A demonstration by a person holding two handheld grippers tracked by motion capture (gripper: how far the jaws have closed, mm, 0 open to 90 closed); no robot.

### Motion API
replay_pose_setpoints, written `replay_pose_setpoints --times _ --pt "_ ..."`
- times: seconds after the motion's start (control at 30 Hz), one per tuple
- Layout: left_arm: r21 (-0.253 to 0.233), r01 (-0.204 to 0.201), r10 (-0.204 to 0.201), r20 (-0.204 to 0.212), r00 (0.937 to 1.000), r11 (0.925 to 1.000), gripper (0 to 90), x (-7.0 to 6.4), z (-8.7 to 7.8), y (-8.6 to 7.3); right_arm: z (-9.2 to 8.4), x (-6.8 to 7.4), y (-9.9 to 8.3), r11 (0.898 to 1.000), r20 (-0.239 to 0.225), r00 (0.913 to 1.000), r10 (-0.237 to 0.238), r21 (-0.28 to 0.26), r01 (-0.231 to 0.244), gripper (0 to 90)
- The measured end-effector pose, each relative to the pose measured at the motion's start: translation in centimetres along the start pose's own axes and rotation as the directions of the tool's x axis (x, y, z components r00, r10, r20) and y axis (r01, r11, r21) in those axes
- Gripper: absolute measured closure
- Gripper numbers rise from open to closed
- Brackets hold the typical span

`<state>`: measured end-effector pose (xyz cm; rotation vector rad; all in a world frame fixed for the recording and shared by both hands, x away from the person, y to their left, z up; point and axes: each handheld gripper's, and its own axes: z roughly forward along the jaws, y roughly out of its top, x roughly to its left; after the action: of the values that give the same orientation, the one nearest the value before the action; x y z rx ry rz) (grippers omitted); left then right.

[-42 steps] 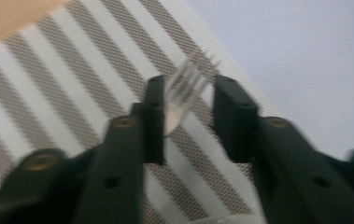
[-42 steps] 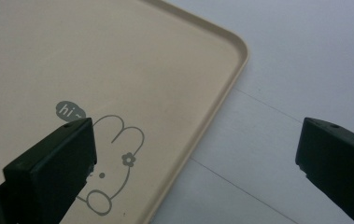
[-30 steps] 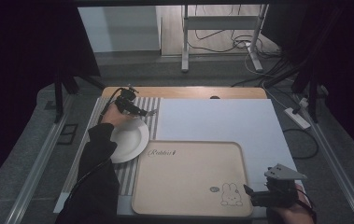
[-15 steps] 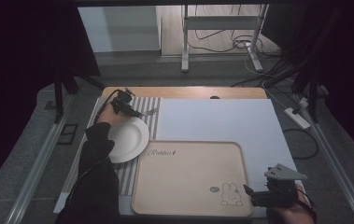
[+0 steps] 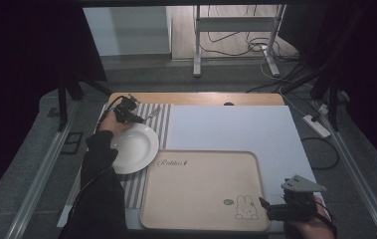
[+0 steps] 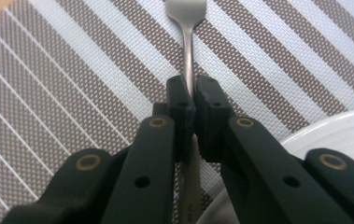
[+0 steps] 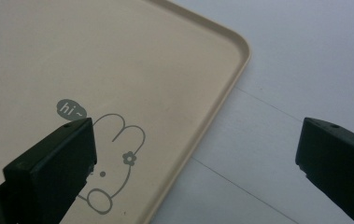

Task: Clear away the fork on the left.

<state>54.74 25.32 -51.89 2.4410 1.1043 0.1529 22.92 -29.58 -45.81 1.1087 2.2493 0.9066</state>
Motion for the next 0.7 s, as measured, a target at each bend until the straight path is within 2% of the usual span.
replay_pose_setpoints --times 0.07,0.17,0.23,0.47,0.7 --pt "-0.008 0.006 -0.006 0.002 1.0000 0.9999 85.0 0.1 0.0 -0.1 0.0 0.0 0.0 1.000 0.000 1.0000 0.001 0.000 -0.001 0.0" --pt "-0.023 0.017 -0.018 -0.030 0.9994 0.9996 85.0 0.6 -0.5 -0.3 0.0 0.0 0.0 1.000 0.001 1.0000 0.004 0.000 -0.004 0.0" --pt "-0.019 0.021 -0.022 -0.037 0.9991 0.9996 85.0 0.7 -0.7 -0.4 0.0 0.0 0.0 1.000 0.000 1.0000 0.003 0.000 -0.003 0.0" --pt "-0.007 0.039 -0.040 -0.093 0.9948 0.9992 85.0 1.8 -2.3 -0.8 0.1 0.0 0.0 1.000 -0.001 1.0000 0.003 0.001 -0.003 0.0" --pt "-0.012 0.063 -0.064 -0.116 0.9911 0.9979 85.0 2.5 -4.3 -1.5 0.1 0.0 0.0 1.000 -0.001 1.0000 0.004 0.001 -0.004 0.0"
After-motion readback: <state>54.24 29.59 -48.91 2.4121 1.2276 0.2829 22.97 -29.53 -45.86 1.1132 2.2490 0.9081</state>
